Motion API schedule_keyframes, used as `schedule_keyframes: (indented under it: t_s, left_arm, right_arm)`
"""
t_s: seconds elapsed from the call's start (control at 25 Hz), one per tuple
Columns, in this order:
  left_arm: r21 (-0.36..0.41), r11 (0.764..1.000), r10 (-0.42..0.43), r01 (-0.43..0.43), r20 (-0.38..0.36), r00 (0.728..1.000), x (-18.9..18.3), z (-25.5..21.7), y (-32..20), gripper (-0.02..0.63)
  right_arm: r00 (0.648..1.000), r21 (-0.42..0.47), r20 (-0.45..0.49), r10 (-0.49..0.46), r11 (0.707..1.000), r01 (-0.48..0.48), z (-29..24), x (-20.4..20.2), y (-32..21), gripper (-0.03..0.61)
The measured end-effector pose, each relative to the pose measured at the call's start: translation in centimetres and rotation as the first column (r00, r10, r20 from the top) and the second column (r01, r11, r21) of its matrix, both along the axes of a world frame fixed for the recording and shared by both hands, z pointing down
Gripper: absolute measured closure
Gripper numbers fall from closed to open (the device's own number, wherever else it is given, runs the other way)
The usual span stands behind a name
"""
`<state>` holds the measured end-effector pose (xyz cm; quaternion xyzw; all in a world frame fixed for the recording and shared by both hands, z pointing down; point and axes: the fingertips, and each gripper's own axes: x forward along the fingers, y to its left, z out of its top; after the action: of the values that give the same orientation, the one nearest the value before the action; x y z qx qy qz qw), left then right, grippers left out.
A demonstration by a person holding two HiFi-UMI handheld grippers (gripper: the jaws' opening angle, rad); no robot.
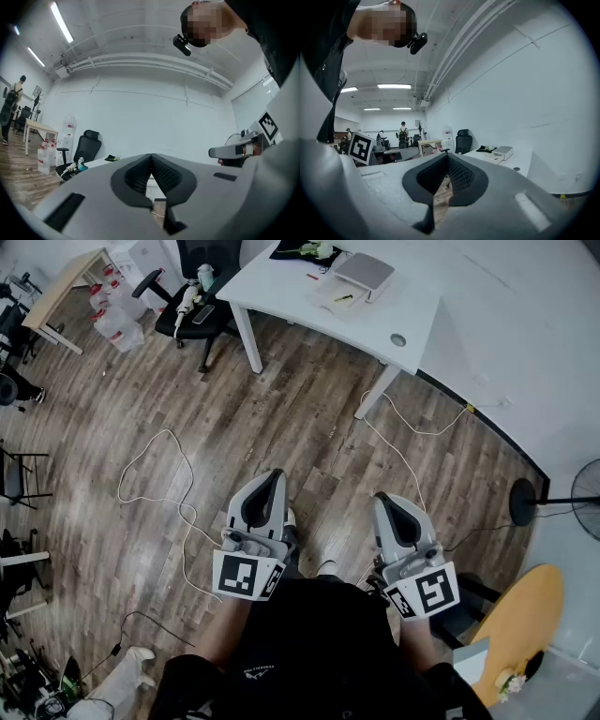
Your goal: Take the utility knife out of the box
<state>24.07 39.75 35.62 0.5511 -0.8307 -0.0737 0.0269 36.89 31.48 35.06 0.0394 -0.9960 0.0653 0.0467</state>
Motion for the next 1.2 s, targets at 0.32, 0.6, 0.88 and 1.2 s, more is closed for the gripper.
schedule_keyframes:
  t_s: [0.32,0.6,0.88,1.2]
  left_arm:
    - [-0.022,0.993,0.116,-0.115,0.067,0.991,17.8,-1.8,2.8,0.609]
    - [-0.037,0.996,0.09,-0.086,0.12,0.989,23.7,-3.5,4.9,0.609]
    - [-0.04,0.994,0.109,-0.104,0.136,0.985,26.6,-3.2,5.3,0.609]
    - [-0.019,0.995,0.103,-0.102,0.108,0.989,25.3,-3.2,5.6,0.609]
  right_arm:
    - [0.999,-0.027,0.026,0.041,0.999,-0.04,0.8,15.6,2.5,0.574]
    - [0.994,-0.035,0.103,0.048,0.998,-0.044,-1.7,21.9,4.8,0.574]
    - [0.993,-0.022,0.105,0.063,0.998,-0.061,-1.4,24.7,5.5,0.574]
    - [0.995,-0.016,0.08,0.064,0.998,-0.062,-1.2,23.6,6.2,0.574]
